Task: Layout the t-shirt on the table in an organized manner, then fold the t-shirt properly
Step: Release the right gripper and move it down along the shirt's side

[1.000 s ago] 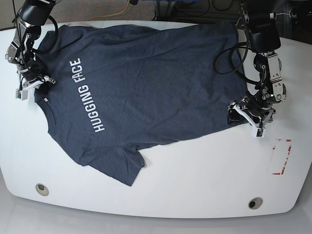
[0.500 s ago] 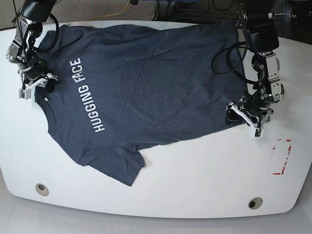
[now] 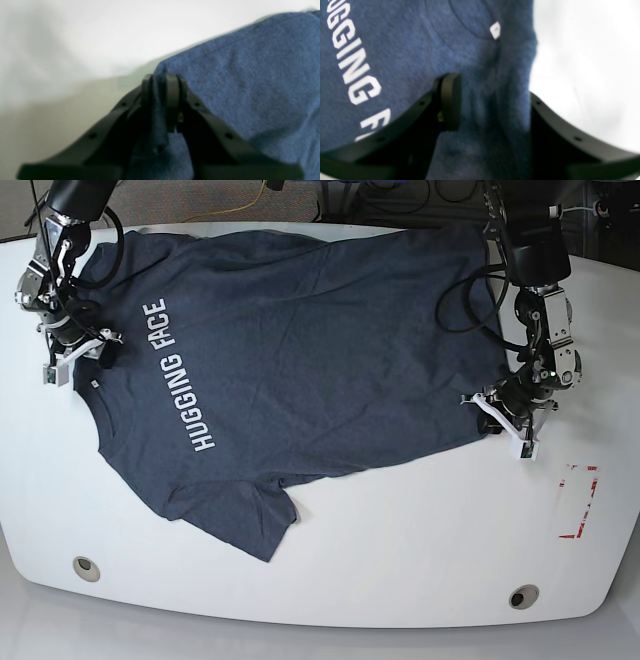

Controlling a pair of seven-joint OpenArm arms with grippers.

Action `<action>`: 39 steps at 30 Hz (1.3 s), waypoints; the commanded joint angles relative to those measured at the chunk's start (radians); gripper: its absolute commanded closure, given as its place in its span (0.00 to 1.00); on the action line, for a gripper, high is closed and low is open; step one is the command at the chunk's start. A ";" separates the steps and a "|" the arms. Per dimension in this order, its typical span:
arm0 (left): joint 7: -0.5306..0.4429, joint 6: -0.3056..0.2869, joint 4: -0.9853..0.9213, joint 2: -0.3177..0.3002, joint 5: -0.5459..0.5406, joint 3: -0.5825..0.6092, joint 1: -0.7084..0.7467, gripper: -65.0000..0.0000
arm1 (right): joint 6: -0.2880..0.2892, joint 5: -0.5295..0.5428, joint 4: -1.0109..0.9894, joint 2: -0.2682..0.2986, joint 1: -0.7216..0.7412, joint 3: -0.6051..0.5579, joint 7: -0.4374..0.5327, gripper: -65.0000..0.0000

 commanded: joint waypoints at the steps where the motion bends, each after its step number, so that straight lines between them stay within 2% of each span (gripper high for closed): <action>1: 0.061 -0.005 -0.004 -0.001 0.016 0.006 0.006 0.94 | -0.038 0.014 0.026 0.033 0.017 0.016 0.020 0.61; 6: 0.060 -0.005 -0.002 -0.001 0.016 0.006 0.021 0.95 | -0.072 0.014 0.026 0.073 0.046 0.033 0.020 0.61; 13: 0.060 -0.005 -0.002 -0.001 0.016 0.006 0.024 0.95 | -0.074 0.013 0.015 0.113 0.105 0.030 0.020 0.61; 18: 0.060 -0.005 -0.002 -0.001 0.016 0.006 0.024 0.95 | -0.069 0.010 -0.056 0.120 0.206 0.024 0.020 0.61; 25: 0.061 -0.005 -0.001 -0.001 0.016 0.006 0.024 0.95 | -0.064 -0.144 -0.235 0.126 0.433 -0.107 0.054 0.61; 32: 0.065 -0.005 0.004 -0.003 0.016 0.006 0.024 0.95 | -0.015 -0.230 -0.421 0.102 0.605 -0.222 0.164 0.61; 39: 0.065 -0.005 0.004 -0.003 0.016 0.006 0.024 0.95 | -0.009 -0.283 -0.584 0.085 0.758 -0.321 0.235 0.61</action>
